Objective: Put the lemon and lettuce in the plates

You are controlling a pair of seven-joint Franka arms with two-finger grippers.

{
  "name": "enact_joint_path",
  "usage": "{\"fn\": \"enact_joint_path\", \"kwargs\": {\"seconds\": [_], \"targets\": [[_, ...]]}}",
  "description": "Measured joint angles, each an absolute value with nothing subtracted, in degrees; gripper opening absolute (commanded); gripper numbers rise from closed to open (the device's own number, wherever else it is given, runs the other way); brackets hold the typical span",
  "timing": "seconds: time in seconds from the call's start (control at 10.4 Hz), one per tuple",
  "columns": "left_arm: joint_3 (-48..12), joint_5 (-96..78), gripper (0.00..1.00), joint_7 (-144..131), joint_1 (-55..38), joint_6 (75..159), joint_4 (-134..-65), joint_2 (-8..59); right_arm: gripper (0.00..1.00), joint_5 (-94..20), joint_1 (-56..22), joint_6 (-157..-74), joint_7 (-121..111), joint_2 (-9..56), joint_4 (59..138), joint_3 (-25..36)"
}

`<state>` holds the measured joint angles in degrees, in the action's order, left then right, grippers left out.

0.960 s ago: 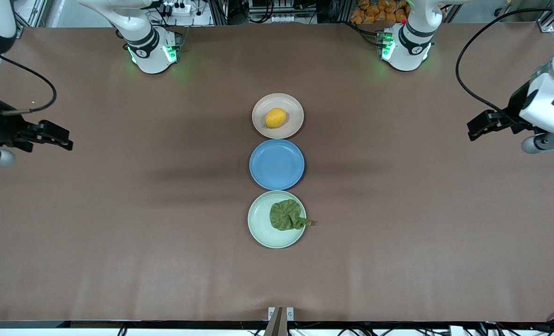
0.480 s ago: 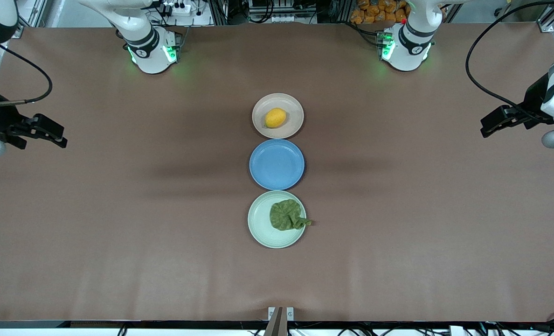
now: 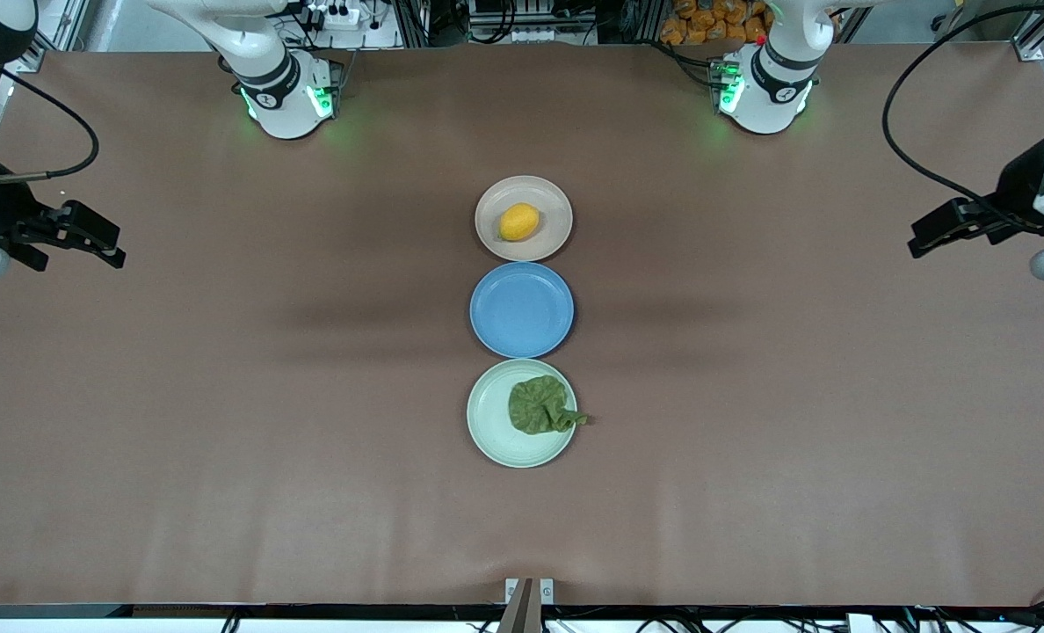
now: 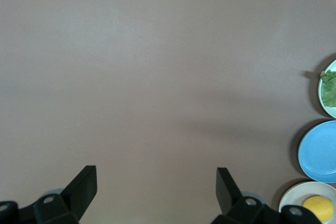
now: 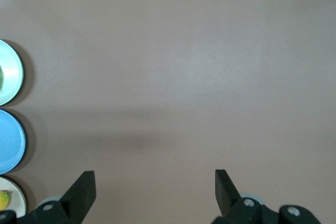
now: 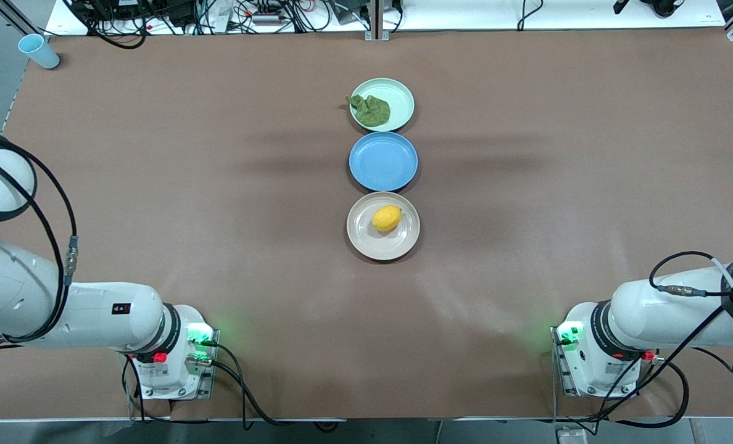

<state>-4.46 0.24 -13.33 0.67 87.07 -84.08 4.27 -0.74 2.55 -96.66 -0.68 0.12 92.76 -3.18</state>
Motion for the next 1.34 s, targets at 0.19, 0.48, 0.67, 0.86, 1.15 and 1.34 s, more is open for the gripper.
{"fn": "enact_joint_path", "kwargs": {"seconds": [0.19,0.48,0.67,0.86,1.15,1.34], "targets": [[-4.49,0.19,1.00,-13.24,0.69,86.91,-84.10,4.27,1.00,-0.74,2.45,-96.86,-0.74,0.11,93.04,-3.14],[-4.76,0.18,1.00,-13.22,0.58,86.91,-84.10,4.27,1.00,-0.73,2.37,-96.90,-0.76,0.11,93.09,-3.09],[-4.81,0.18,1.00,-13.22,0.55,86.91,-84.10,4.27,1.00,-0.73,2.34,-96.95,-0.80,0.11,93.11,-3.05],[-4.81,0.18,1.00,-12.62,0.57,86.91,-84.10,4.27,1.00,-0.73,1.88,-97.00,-0.83,0.09,93.11,-3.06],[-4.66,0.18,1.00,-11.21,0.64,86.91,-84.10,4.27,1.00,-0.71,1.79,-97.00,-0.84,0.07,93.11,-3.04],[-4.48,0.18,1.00,-11.08,0.71,86.91,-84.05,4.26,1.00,-0.71,1.75,-97.00,-0.84,-0.07,93.11,-3.04]]}}
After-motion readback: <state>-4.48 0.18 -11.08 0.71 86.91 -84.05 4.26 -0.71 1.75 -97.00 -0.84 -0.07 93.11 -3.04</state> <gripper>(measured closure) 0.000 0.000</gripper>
